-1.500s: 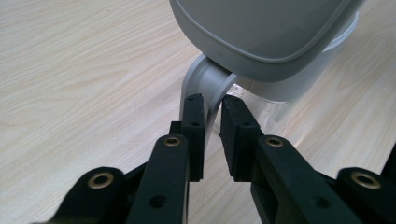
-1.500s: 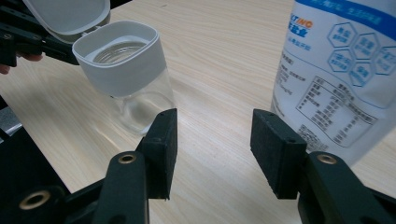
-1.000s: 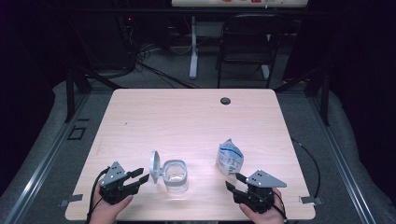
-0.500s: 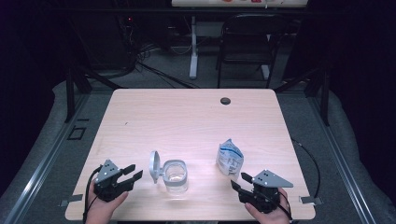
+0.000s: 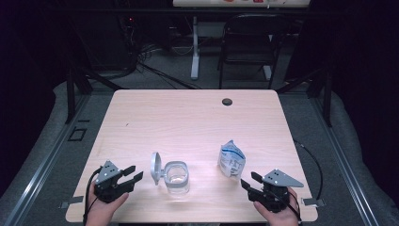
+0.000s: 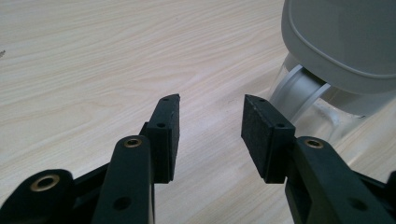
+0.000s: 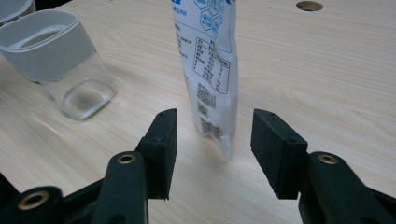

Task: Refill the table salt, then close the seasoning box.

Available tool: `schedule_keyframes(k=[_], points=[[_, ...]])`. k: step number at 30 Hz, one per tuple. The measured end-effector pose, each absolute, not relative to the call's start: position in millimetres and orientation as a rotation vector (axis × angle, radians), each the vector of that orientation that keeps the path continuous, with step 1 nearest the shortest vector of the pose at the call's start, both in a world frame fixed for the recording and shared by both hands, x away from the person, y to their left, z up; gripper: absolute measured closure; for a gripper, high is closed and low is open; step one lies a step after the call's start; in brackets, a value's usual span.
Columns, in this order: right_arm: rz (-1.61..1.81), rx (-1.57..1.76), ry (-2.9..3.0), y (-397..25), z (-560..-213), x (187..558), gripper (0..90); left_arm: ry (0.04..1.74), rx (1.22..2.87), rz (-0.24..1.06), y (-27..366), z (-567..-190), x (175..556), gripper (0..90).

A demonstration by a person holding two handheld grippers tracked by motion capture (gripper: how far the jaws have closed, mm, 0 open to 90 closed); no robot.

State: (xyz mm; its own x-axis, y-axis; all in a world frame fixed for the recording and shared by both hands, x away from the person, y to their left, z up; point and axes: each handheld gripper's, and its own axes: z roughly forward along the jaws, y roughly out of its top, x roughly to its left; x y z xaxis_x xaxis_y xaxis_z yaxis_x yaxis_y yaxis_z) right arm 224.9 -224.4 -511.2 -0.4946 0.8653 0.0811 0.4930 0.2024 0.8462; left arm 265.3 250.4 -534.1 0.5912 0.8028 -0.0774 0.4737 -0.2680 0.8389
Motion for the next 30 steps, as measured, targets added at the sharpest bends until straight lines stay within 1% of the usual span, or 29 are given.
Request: schedule_keyframes(k=[9, 18, 30], points=[[1.208, 1.262, 2.058, -227, -511, 229, 50.5, 1.031, 1.918, 0.453, 251, -535, 266, 57.4], [1.200, 1.274, 2.033, -231, -513, 233, 46.9, 1.035, 1.924, 0.446, 252, -537, 268, 57.3], [1.179, 1.323, 2.068, -234, -526, 246, 44.5, 1.049, 1.930, 0.458, 253, -537, 268, 56.6]])
